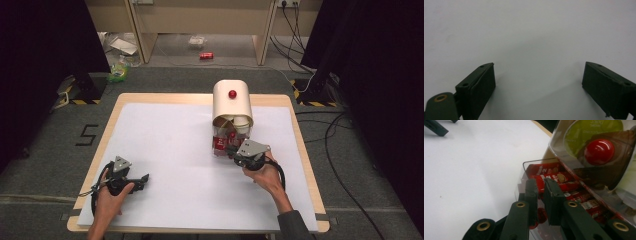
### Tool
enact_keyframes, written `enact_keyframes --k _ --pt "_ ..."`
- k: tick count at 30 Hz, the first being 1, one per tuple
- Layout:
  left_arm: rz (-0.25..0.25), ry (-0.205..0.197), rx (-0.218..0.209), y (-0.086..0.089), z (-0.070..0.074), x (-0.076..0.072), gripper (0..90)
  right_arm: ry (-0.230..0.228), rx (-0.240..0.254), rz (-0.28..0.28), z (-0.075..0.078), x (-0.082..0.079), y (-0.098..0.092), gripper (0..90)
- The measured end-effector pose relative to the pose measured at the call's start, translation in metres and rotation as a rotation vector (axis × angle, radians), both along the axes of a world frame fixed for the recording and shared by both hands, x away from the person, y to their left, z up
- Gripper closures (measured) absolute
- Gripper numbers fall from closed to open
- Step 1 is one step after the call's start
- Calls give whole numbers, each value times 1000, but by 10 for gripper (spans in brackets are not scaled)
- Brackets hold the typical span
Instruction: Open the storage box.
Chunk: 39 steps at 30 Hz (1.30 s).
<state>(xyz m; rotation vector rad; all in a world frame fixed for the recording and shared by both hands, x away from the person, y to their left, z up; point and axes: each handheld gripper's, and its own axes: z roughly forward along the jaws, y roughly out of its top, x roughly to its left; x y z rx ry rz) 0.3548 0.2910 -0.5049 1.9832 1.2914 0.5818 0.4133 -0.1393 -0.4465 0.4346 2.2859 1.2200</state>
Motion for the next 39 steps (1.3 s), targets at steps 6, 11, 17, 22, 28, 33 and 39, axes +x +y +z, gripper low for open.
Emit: enact_keyframes --k 6,11,17,22,28,33,39 --pt "0 -1 1 0 0 0 109 -8 2 21 1 -6 -2 852" --pt "0 -1 1 0 0 0 109 -46 11 14 0 -16 -4 886" --pt "0 -4 4 0 0 0 109 -46 11 34 0 -20 -5 887" --pt "1 -5 4 -1 0 -1 108 -18 9 61 0 -24 -8 879" --pt "2 -6 5 -1 0 -1 109 10 -9 89 -2 -29 -12 756" --pt "1 -6 5 -1 0 -1 108 4 -38 76 -1 -29 -15 745" --pt "1 -5 4 -1 0 0 109 21 -85 68 -5 -27 -15 741"
